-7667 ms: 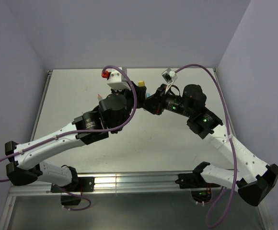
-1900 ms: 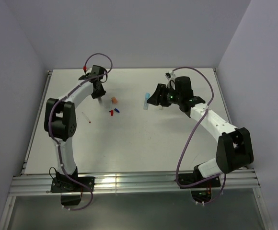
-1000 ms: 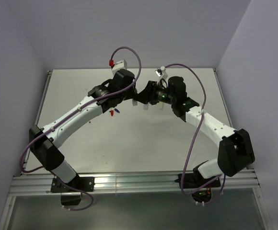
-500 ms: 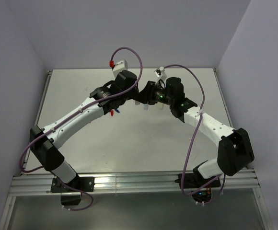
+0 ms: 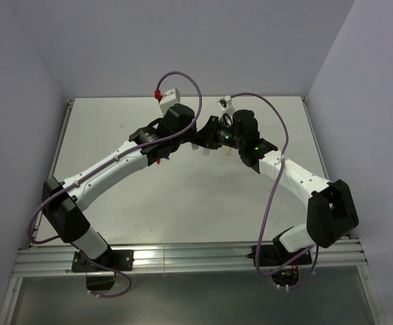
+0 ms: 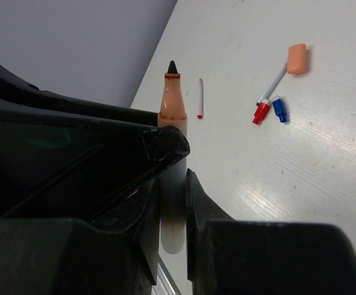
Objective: Insert the pens into the pen caps
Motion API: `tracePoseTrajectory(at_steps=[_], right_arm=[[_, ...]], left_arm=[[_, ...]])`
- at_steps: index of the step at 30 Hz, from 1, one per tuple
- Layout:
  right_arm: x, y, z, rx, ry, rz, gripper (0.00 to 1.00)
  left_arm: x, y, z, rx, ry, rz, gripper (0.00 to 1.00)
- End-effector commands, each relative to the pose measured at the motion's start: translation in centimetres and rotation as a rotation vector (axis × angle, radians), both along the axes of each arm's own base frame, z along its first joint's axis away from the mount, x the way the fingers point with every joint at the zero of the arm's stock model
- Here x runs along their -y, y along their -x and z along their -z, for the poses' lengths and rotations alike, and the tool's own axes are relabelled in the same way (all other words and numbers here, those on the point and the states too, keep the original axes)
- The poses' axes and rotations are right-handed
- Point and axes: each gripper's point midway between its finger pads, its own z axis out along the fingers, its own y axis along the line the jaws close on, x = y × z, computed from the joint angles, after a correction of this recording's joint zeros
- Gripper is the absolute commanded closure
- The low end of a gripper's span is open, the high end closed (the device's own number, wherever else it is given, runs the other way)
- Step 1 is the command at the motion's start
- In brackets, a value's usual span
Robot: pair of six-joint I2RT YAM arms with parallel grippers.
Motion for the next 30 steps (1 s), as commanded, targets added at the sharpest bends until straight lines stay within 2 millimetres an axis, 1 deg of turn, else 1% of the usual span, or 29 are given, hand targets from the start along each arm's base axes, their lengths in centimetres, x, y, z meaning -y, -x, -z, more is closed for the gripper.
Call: tracePoseTrajectory(at_steps=[1,3,4,5,6,7,8,9,10,11,12,14,15,17,18,20,21,23,24,25,26,27,28,30], right_arm=[[0.3,-0.7,-2.5,0.103,-0.004,0.043,1.0],[0.9,-0.5,-2.3,0.106,0.018,0.053,1.0],[1.0,-0.3,-2.2,0.106,0.027,0.056,1.0],[1.3,-0.3,-1.9,0.101,0.039,0.064,1.0],[1.6,-0.1,-1.8,0.102,0.05,0.067,1.0],[1.9,-0.1,-1.7,0.1,0.057,0.072,1.0],[2.1,0.0,-1.3,0.096,0.064,0.072,1.0],[2.6,0.0,-1.4,0.1,0.062,0.078,1.0],[2.8,0.1,-1.3,0.098,0.064,0.081,1.0],[3.1,0.1,-1.0,0.096,0.073,0.085,1.0],[3.7,0.1,-0.9,0.093,0.084,0.099,1.0],[4.3,0.1,-0.8,0.097,0.101,0.108,1.0],[4.5,0.3,-0.6,0.091,0.106,0.106,1.0],[5.4,0.6,-1.1,0.112,0.113,0.121,1.0],[5.8,0.6,-1.0,0.11,0.12,0.13,1.0],[6.4,0.6,-1.6,0.131,0.124,0.149,1.0],[6.5,0.6,-1.7,0.137,0.124,0.15,1.0],[6.5,0.8,-1.6,0.131,0.119,0.141,1.0],[6.6,0.8,-1.5,0.129,0.12,0.141,1.0],[6.6,0.8,-1.5,0.13,0.12,0.141,1.0],[6.7,0.8,-1.5,0.134,0.121,0.141,1.0],[6.8,0.8,-1.6,0.136,0.123,0.146,1.0],[6.9,0.8,-1.5,0.137,0.126,0.148,1.0],[7.3,0.8,-1.5,0.141,0.127,0.16,1.0]], left_arm=[[0.5,1.1,-3.4,0.051,0.06,0.022,0.75],[-0.7,0.3,-5.1,0.087,0.065,-0.001,0.68],[-1.2,0.0,-5.5,0.096,0.058,-0.006,0.58],[-1.8,-0.3,-6.2,0.103,0.062,-0.017,0.54],[-2.9,-1.0,-6.7,0.11,0.062,-0.043,0.51],[-3.6,-1.3,-7.0,0.114,0.06,-0.053,0.48],[-4.1,-1.6,-7.1,0.113,0.06,-0.061,0.48],[-5.3,-2.2,-7.3,0.118,0.064,-0.084,0.47],[-5.8,-2.4,-7.2,0.117,0.066,-0.094,0.47],[-6.3,-2.7,-6.7,0.109,0.059,-0.107,0.46],[-7.3,-3.5,-6.2,0.103,0.051,-0.134,0.46],[-8.4,-4.6,-4.9,0.071,0.022,-0.164,0.48],[-9.7,-6.0,-3.5,0.046,-0.009,-0.204,0.5],[-10.9,-7.2,-1.7,0.01,-0.059,-0.222,0.53],[-11.9,-8.5,0.2,-0.022,-0.091,-0.242,0.55],[-12.7,-9.5,2.1,-0.06,-0.118,-0.252,0.55],[-13.2,-10.4,4.1,-0.096,-0.138,-0.264,0.55],[-13.3,-11.5,5.4,-0.116,-0.156,-0.27,0.54],[-13.6,-12.4,7.8,-0.161,-0.187,-0.278,0.54],[-13.4,-13.2,7.9,-0.16,-0.192,-0.28,0.54],[-13.5,-13.5,8.8,-0.179,-0.209,-0.282,0.54],[-13.4,-14.0,10.9,-0.215,-0.234,-0.276,0.54],[-13.2,-14.5,11.0,-0.215,-0.231,-0.276,0.55],[-12.8,-14.8,12.8,-0.25,-0.238,-0.272,0.57]])
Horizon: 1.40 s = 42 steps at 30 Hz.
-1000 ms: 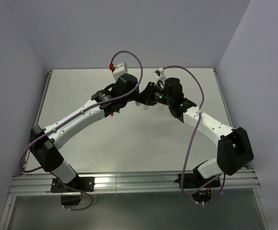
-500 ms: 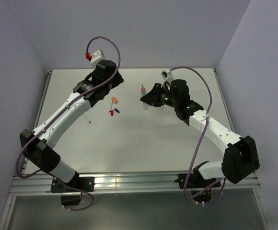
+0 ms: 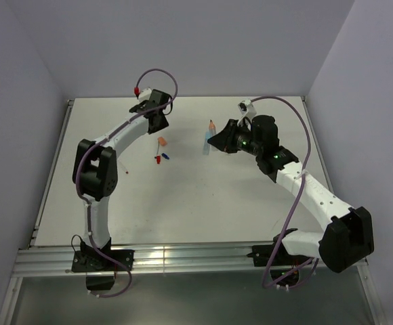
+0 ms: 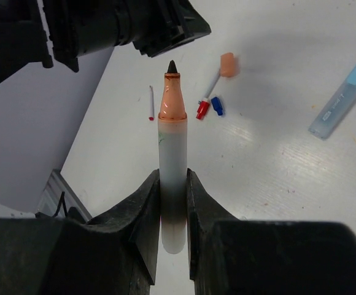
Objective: Insert the pens into the pen caps
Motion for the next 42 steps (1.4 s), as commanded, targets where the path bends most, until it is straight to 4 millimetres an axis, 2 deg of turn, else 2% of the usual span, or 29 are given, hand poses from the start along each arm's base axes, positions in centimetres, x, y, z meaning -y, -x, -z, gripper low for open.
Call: tracePoseTrajectory(at_steps=[1,8,11,14,18,24,26,29,33,38,42], right_arm=[[1.0,0.0,-0.6,0.043,0.006,0.02,1.0],[1.2,0.3,-0.5,0.034,-0.004,0.01,1.0],[1.4,0.3,-0.6,0.038,-0.009,0.014,1.0],[1.5,0.4,-0.5,0.037,-0.01,0.013,1.0],[1.6,0.3,-0.5,0.037,-0.013,0.014,1.0],[1.7,0.2,-0.2,0.026,-0.015,0.015,1.0],[1.8,0.1,-0.1,0.024,-0.015,0.017,1.0],[1.8,0.1,-0.2,0.024,-0.016,0.014,1.0],[1.8,0.1,-0.2,0.021,-0.02,0.012,1.0],[1.8,0.1,-0.5,0.028,-0.023,0.012,1.0],[1.8,0.2,-0.3,0.024,-0.026,0.01,1.0]], left_arm=[[1.2,-0.6,-0.6,0.001,0.027,0.034,0.57],[1.1,-0.9,3.8,-0.068,0.023,0.01,0.55],[1.0,-1.5,4.9,-0.069,0.041,0.015,0.54],[0.9,-2.5,5.8,-0.068,0.058,0.034,0.54],[0.8,-4.0,5.8,-0.046,0.063,0.065,0.57],[0.2,-5.0,7.1,-0.067,0.061,0.077,0.58],[0.0,-4.9,8.1,-0.093,0.058,0.081,0.6],[0.4,-4.8,8.6,-0.101,0.074,0.098,0.63],[0.8,-4.2,9.6,-0.12,0.096,0.106,0.72],[0.6,-3.1,10.2,-0.138,0.114,0.094,0.84],[0.3,-2.1,10.0,-0.143,0.118,0.082,0.89]])
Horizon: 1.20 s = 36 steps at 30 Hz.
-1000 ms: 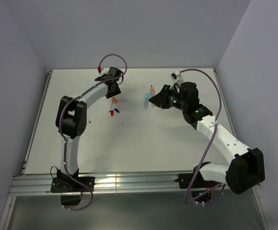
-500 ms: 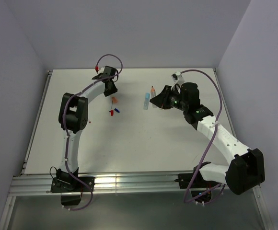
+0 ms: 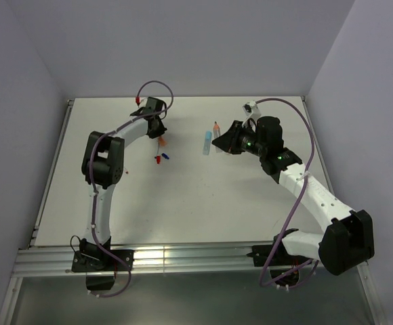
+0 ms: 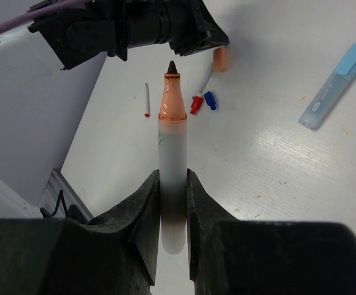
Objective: Insert the pens into the pen caps
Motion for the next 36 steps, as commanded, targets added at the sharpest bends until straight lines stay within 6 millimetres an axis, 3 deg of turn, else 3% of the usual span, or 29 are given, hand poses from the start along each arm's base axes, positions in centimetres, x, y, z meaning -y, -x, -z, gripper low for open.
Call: tracePoseTrajectory(at_steps=[1,7,17,31,36], right_arm=[[0.1,0.0,-1.4,0.051,-0.025,-0.005,1.0],[0.0,0.1,-1.4,0.051,-0.03,-0.011,1.0],[0.1,0.3,-1.5,0.055,-0.032,-0.013,1.0],[0.1,0.5,-1.6,0.056,-0.032,-0.016,1.0],[0.1,0.5,-1.6,0.056,-0.035,-0.019,1.0]], left_arm=[[0.1,1.6,-0.4,-0.024,0.024,0.002,0.9],[0.0,3.0,-1.4,-0.009,0.037,-0.006,0.93],[0.4,5.5,-1.1,-0.024,0.054,0.006,0.96],[3.0,6.9,-2.0,-0.015,0.062,0.049,0.97],[2.7,7.2,-1.5,-0.027,0.044,0.033,0.93]])
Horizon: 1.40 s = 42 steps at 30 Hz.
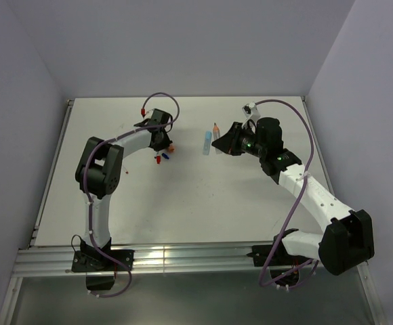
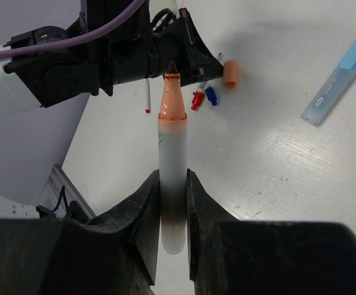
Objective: Insert the pens into the pen caps
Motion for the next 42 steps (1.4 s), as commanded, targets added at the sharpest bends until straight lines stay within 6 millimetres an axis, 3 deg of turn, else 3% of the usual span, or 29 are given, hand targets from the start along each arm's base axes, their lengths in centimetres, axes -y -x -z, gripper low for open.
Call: tracePoseTrajectory(at_steps=[1,5,11,16,22,42], right_arm=[[0.1,0.3,-2.1,0.063,-0.033,-0.01,1.0],[0.1,0.3,-2.1,0.066,-0.032,-0.013,1.0],[0.0,0.4,-2.2,0.065,-0.034,-0.018,1.0],[0.1,0.5,-2.4,0.072,-0.035,-0.016,1.0],[0.0,0.5,-2.6,0.074,-0.039,-0.019,1.0],[0.2,0.7,-2.9,0.083,-0.04,-0.019,1.0]], left_arm=[[0.0,0.5,-1.7,0.011,0.012,-0.019,0.92],[-0.4,0.5,-1.9,0.011,-0.002,-0.043,0.89],[-1.1,0.4,-4.3,0.045,-0.013,-0.073,0.78],[-0.5,0.1,-6.6,0.084,0.007,-0.064,0.72],[1.3,-0.3,-7.5,0.091,0.016,-0.038,0.58],[1.8,-1.7,-3.3,0.005,-0.069,-0.055,0.54]])
